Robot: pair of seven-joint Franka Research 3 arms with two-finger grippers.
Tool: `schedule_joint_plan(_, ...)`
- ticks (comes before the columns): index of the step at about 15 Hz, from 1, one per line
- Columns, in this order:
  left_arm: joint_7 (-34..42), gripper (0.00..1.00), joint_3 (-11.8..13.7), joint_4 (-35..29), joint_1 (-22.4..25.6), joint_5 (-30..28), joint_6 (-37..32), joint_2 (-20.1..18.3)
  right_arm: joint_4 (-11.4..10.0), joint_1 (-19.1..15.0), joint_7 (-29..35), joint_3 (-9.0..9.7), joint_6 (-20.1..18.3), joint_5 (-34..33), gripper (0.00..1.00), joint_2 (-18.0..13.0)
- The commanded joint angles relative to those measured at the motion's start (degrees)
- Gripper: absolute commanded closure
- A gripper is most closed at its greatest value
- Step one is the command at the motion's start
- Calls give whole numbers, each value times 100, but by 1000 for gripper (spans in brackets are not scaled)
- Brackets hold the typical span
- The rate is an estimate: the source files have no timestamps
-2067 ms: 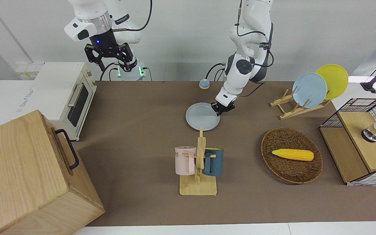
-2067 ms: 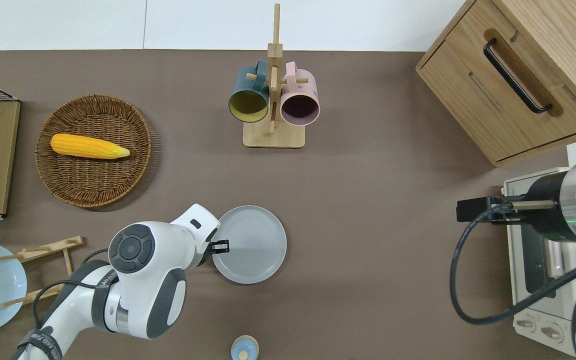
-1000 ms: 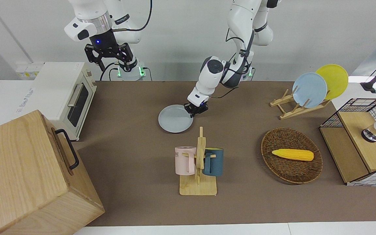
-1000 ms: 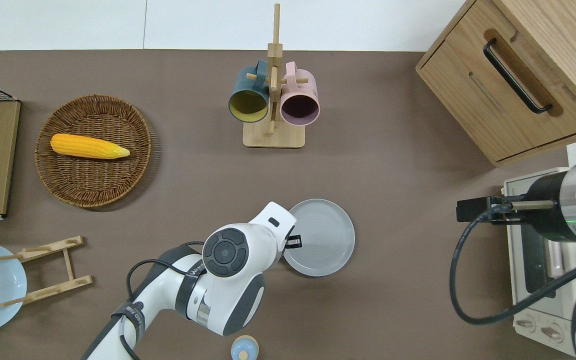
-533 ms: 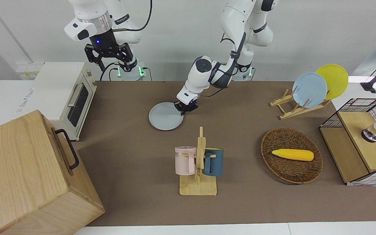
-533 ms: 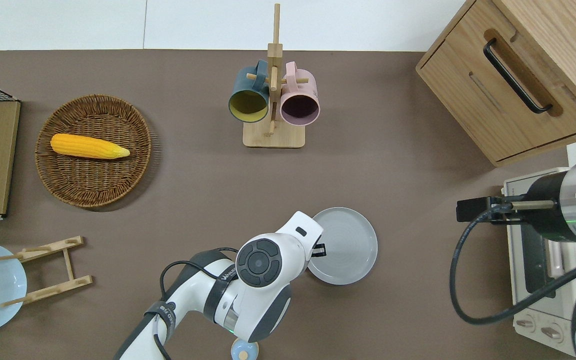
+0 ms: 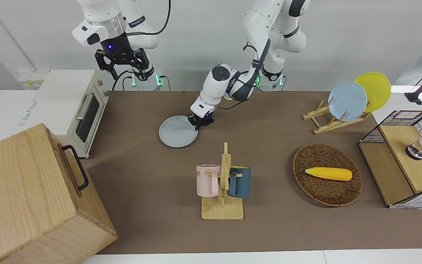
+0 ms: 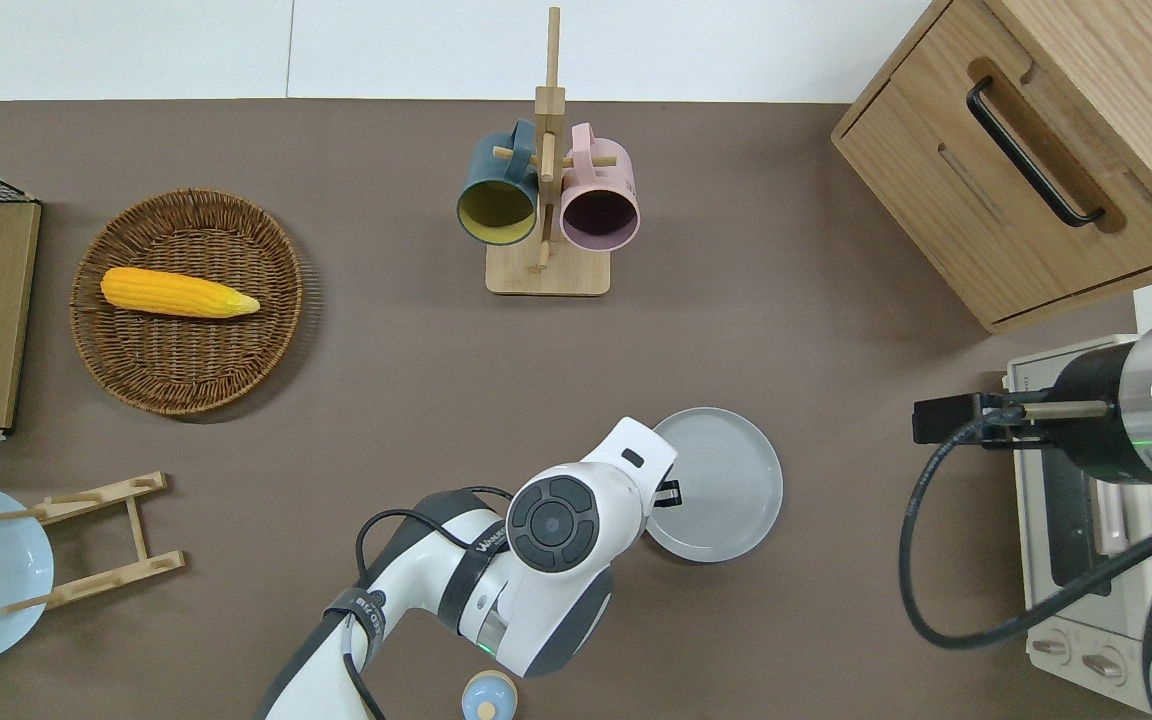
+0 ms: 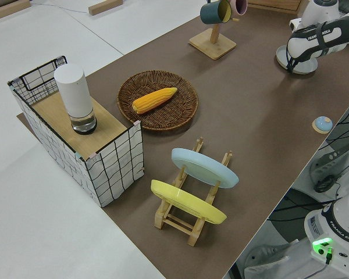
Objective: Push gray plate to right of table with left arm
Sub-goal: 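Push the gray plate with the left gripper toward the right arm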
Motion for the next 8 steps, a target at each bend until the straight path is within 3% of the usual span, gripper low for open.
schedule_joint_plan(1,-162,652,77,149,-90,169,18,151,-100,-96,12,33,10,101,5,-88)
schedule_joint_plan(2,-162,318,77,149,-90,169,18,151,-100,-96,12,41,10,109,5,-88)
schedule_joint_plan(3,-170,55,77,149,-90,169,18,151,-100,-96,12,41,10,101,5,-88)
schedule_joint_plan(4,-188,11,77,149,-98,169,18,151,-100,-96,12,33,19,101,5,-88)
schedule_joint_plan(8,-197,9,112,149,-81,169,0,125,-100,-96,12,41,10,101,5,-88)
